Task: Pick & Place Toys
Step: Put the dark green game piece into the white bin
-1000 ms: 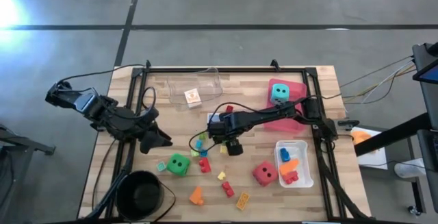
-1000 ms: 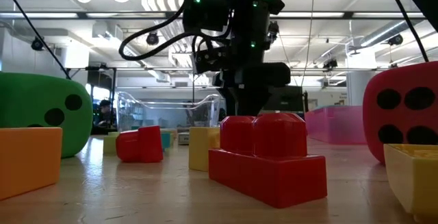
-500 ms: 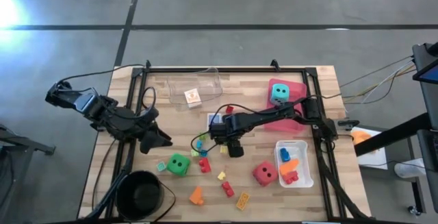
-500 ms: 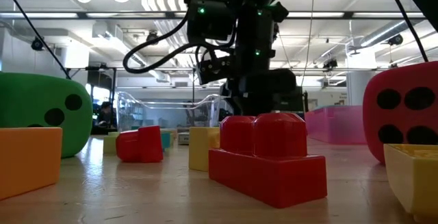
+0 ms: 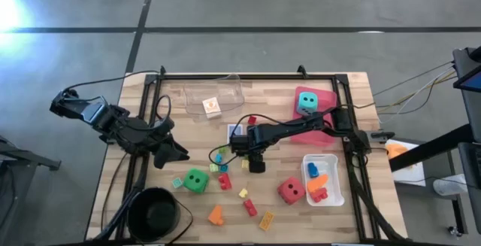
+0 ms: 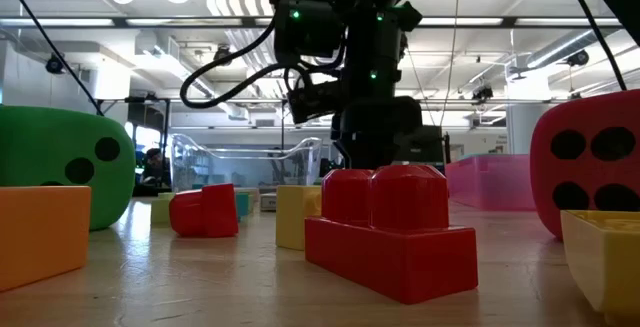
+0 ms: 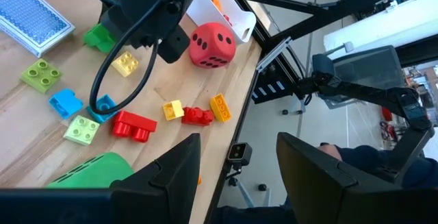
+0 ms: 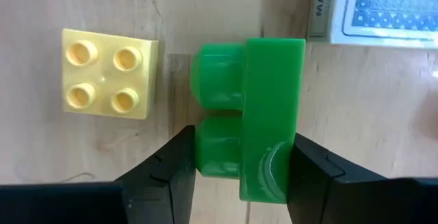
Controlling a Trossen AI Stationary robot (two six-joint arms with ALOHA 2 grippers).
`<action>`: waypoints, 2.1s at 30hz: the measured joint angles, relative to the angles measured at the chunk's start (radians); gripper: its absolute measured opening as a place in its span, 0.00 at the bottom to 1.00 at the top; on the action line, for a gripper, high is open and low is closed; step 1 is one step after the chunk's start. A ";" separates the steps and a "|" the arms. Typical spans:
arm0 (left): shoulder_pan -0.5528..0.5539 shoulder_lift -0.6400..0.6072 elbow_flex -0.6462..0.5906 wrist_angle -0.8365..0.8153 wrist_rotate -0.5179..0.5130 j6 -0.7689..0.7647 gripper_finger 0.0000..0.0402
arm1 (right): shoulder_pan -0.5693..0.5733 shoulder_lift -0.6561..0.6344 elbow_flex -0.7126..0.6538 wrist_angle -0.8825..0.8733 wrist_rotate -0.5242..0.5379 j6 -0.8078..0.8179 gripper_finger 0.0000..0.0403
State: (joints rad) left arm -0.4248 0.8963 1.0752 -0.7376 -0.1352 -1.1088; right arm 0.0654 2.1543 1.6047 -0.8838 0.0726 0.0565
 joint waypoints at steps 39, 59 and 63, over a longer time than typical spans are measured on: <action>0.001 0.000 0.000 -0.001 -0.019 0.001 0.49 | 0.159 -0.613 -0.056 -0.579 -0.052 1.012 0.39; 0.149 0.040 0.000 -0.091 -0.065 0.014 0.49 | 0.506 -0.824 -0.525 -0.275 -0.154 1.565 0.39; 0.193 0.057 0.000 -0.094 -0.022 0.037 0.49 | 0.534 -0.818 -0.583 -0.214 -0.162 1.594 0.39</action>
State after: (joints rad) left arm -0.2320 0.9528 1.0750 -0.8315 -0.1570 -1.0714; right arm 0.5995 1.3362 1.0212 -1.0980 -0.0898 1.6501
